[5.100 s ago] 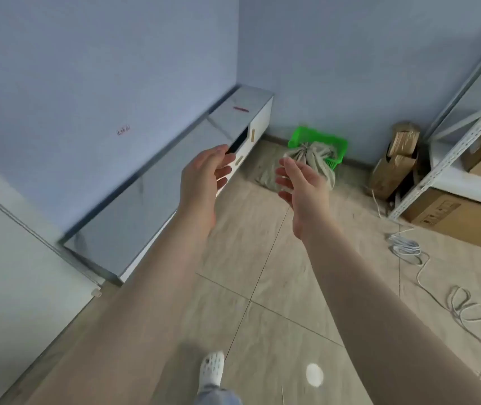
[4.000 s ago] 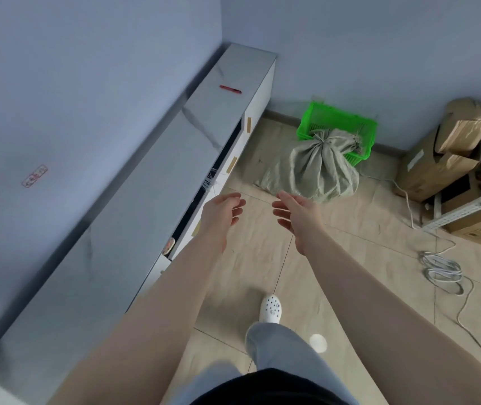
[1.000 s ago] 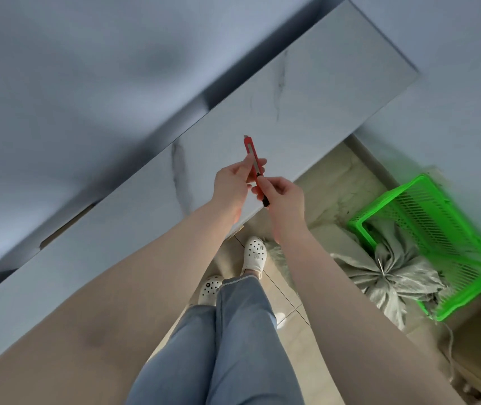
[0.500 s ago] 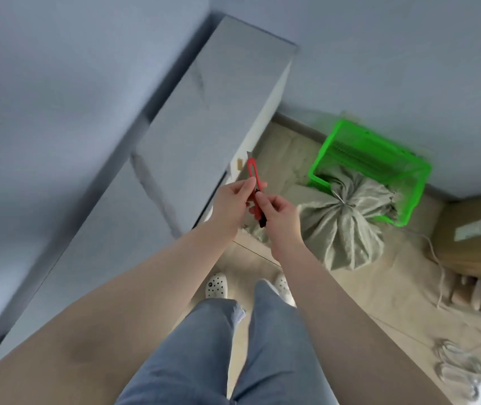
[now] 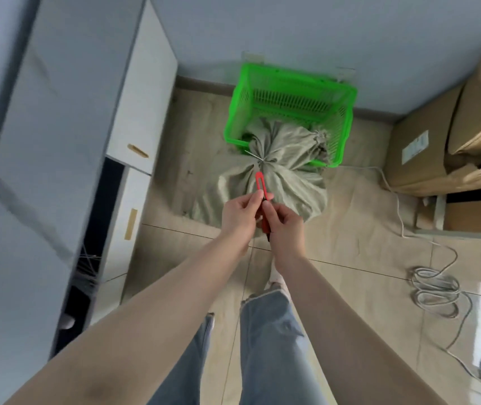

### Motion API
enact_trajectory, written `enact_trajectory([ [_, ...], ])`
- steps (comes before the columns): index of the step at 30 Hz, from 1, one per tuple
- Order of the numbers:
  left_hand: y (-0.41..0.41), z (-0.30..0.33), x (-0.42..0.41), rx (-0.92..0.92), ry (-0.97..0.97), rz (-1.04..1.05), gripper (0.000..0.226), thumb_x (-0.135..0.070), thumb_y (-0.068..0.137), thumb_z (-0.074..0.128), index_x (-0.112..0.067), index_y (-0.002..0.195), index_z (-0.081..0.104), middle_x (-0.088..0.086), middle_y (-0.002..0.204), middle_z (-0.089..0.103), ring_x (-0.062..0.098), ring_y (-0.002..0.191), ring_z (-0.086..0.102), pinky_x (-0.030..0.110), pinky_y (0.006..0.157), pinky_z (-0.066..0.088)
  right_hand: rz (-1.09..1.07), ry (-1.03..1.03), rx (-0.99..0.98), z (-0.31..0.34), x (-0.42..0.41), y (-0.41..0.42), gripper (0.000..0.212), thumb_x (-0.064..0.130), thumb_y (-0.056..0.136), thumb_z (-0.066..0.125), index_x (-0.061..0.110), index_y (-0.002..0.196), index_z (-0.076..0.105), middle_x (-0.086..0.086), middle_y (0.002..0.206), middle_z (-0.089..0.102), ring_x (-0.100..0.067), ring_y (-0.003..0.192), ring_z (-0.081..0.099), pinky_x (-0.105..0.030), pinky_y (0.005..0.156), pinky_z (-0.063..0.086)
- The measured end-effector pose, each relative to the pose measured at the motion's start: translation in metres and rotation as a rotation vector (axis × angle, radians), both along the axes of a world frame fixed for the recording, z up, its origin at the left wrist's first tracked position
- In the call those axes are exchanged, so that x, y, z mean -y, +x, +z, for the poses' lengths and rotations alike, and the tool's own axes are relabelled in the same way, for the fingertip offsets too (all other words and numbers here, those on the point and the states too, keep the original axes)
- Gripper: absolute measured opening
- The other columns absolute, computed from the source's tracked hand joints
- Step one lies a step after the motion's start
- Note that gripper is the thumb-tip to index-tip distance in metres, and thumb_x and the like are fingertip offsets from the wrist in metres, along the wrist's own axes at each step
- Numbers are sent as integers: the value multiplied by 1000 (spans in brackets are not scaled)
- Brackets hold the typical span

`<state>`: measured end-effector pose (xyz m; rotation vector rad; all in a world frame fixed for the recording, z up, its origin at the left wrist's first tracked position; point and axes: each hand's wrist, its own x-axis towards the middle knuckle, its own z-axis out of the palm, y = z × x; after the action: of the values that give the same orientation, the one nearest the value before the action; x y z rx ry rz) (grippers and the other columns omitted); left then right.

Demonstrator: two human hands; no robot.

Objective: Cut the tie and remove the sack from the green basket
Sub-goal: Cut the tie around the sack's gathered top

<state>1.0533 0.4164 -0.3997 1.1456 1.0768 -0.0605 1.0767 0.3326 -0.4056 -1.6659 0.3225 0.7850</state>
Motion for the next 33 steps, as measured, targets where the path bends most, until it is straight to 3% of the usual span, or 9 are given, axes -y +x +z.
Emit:
enact_trajectory([
  [2,25,-17,19,-54,4,-75,30,-28,101,49,-11,95,73,9,87,72,17,75,65,28,72,53,-5,-26,-22,-14,27,25,24,23,95,60,12,75,68,10,49,57,-4,48,50,-19,54,40],
  [6,66,-52,29,-157,-13,-85,37,-31,103,42,-6,106,69,5,90,68,11,75,60,22,71,47,-74,-70,-96,-41,63,73,26,24,95,60,9,76,68,0,56,54,-8,50,46,-20,53,39],
  [12,102,-112,-8,-321,105,-48,24,-31,100,49,-18,85,63,4,90,65,19,80,58,29,78,47,-54,-64,-225,-90,59,113,25,25,96,59,9,78,68,-6,63,57,-10,54,47,-18,54,41],
  [14,108,-136,-20,-370,187,-107,22,-33,98,51,-16,106,64,7,109,66,24,99,62,32,93,46,-42,-50,-261,-111,47,118,26,25,96,59,11,76,68,-5,63,61,-12,60,51,-21,60,45],
  [17,118,-174,-34,-427,239,-174,47,-39,95,55,-24,138,46,7,143,45,26,124,51,37,105,38,-15,-36,-288,-147,31,122,30,28,95,60,16,68,68,1,61,65,-17,68,54,-29,69,46],
  [22,144,-242,-46,-479,278,-232,72,-40,92,60,-24,152,23,8,159,13,30,142,29,41,113,27,-13,-13,-324,-196,22,132,25,28,96,58,13,79,68,3,62,68,-11,64,58,-24,65,48],
  [26,156,-285,-51,-457,294,-204,91,-43,87,67,-16,154,13,8,160,22,31,143,29,44,117,25,-45,-21,-360,-219,29,138,25,26,97,57,10,82,67,-1,66,67,-9,59,58,-19,60,48],
  [29,154,-302,-48,-588,334,-357,87,-48,84,67,-14,150,22,13,148,41,35,133,42,46,110,36,-51,-39,-376,-222,37,135,24,26,97,57,8,85,67,-4,70,66,-11,62,58,-21,62,48],
  [33,134,-296,-42,-823,576,-710,49,-49,95,50,-21,134,52,14,137,46,37,126,42,41,105,36,-41,-36,-390,-213,45,129,24,25,97,57,10,82,68,-1,67,67,-13,65,57,-25,68,48],
])
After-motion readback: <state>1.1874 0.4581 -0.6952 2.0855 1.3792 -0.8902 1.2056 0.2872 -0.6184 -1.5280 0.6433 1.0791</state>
